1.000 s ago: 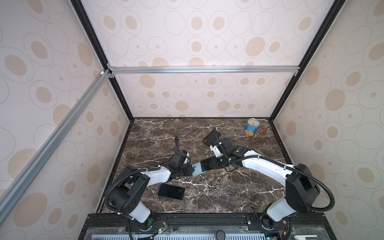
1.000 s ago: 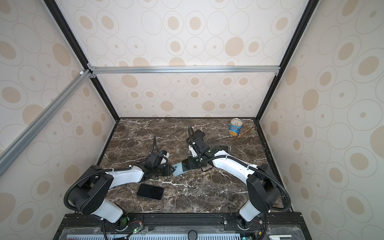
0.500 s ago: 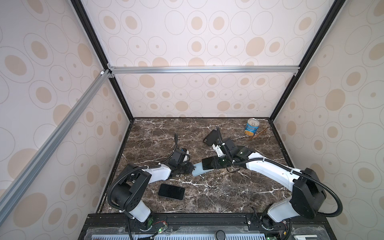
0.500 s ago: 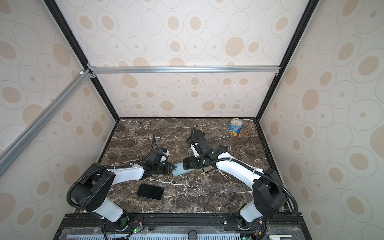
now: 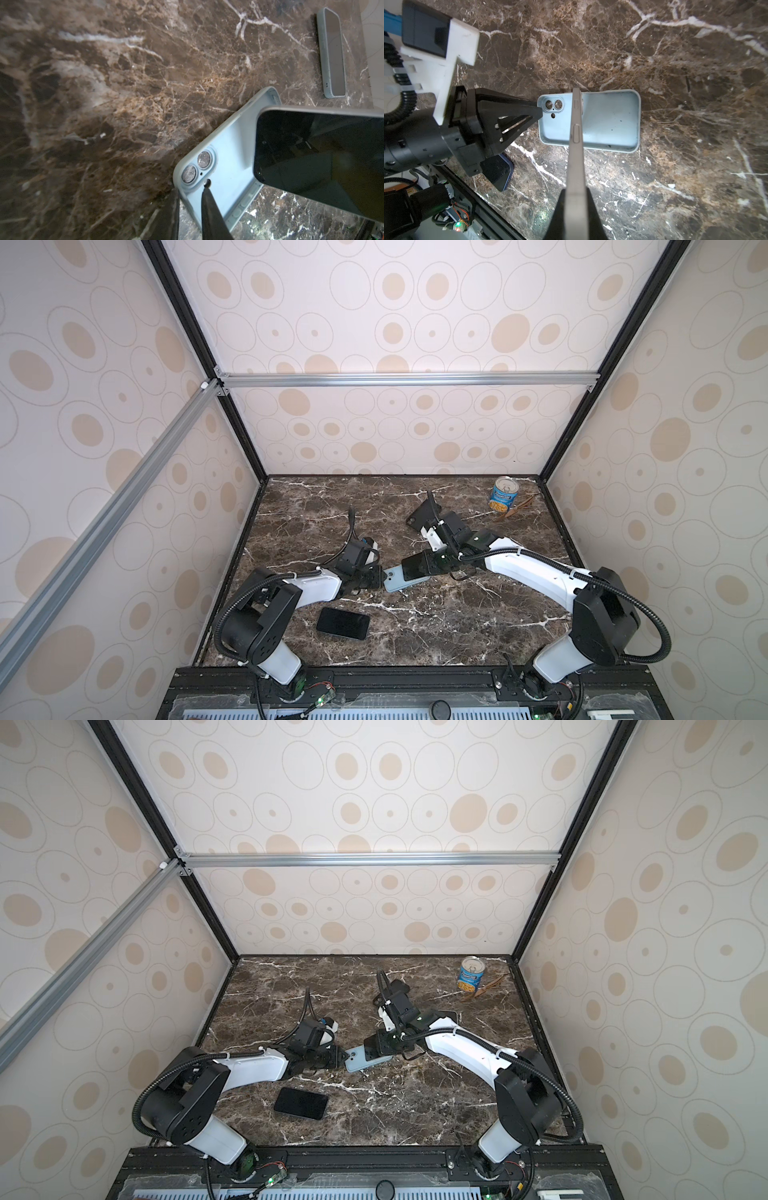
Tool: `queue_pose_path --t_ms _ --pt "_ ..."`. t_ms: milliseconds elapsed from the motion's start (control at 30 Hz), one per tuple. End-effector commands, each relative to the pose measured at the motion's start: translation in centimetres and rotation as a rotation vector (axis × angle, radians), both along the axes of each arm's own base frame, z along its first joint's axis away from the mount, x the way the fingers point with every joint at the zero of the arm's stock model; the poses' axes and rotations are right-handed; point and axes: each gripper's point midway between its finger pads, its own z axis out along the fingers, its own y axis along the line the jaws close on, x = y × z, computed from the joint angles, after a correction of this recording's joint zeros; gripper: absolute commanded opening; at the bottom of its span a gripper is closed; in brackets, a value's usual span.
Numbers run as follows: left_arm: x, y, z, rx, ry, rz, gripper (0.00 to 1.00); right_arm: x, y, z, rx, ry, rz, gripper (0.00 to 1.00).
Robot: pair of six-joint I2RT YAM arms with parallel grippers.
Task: Put the phone into the phone case
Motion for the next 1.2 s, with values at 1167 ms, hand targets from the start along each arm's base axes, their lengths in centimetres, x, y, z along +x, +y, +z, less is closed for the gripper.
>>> queue_pose_path --t_ms 1167 --pt "0.9 0.2 2.8 0.031 -0.07 -0.034 0.22 -0.2 0.9 1.7 0.083 0.009 0.01 0.0"
